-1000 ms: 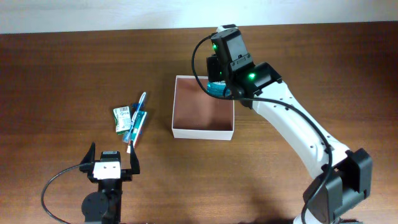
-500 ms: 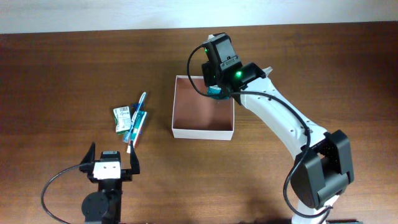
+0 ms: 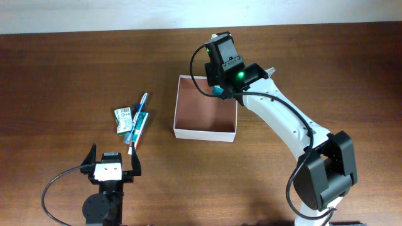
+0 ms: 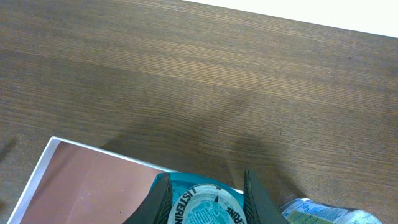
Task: Pack container
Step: 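Lift the Listerine bottle and carry it over the box, then lower the Listerine into the box's back corner and release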
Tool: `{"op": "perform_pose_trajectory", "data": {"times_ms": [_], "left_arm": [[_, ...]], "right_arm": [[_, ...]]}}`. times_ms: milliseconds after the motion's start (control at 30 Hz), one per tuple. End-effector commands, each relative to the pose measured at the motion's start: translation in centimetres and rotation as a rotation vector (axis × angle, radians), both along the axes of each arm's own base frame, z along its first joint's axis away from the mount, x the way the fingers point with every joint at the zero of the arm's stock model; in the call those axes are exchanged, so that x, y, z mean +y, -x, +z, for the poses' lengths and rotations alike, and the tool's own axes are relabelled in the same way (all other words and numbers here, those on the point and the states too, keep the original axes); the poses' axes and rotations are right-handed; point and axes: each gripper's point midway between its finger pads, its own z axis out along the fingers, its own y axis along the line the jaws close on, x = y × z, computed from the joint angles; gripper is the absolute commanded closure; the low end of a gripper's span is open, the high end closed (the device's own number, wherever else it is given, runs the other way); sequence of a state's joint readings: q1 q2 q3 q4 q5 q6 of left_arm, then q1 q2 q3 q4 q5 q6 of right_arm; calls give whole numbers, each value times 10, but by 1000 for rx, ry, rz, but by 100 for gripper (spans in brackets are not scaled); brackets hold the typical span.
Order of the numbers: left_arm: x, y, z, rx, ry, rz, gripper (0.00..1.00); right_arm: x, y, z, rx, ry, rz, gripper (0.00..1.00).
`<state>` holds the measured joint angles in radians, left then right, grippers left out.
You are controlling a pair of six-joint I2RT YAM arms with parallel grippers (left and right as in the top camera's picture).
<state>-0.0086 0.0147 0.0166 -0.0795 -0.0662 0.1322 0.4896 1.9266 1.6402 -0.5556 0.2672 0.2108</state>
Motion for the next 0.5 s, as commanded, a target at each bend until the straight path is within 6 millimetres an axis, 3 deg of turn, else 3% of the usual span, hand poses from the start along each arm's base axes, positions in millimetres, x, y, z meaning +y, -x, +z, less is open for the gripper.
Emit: {"op": "perform_pose_trajectory", "data": {"times_ms": [0,67,133,333,467], "left_arm": [[-1,0,-1,-4,-15,-7,1],[-1,0,-1,-4,-15,-7,1],[-1,0,-1,-4,-15,-7,1],[-1,0,-1,-4,-15,-7,0],[-1,0,-1,-4,-15,-7,1]], "right_arm": [[-2,-10,14,-47,0,-31,82],[-2,-10,12,-42,2,-30,82],[-2,-9,11,-39,4,-30,67],[-3,-7,9,-27,8,-28,65],[-4,-5,10,-20,12,-28,47]]}}
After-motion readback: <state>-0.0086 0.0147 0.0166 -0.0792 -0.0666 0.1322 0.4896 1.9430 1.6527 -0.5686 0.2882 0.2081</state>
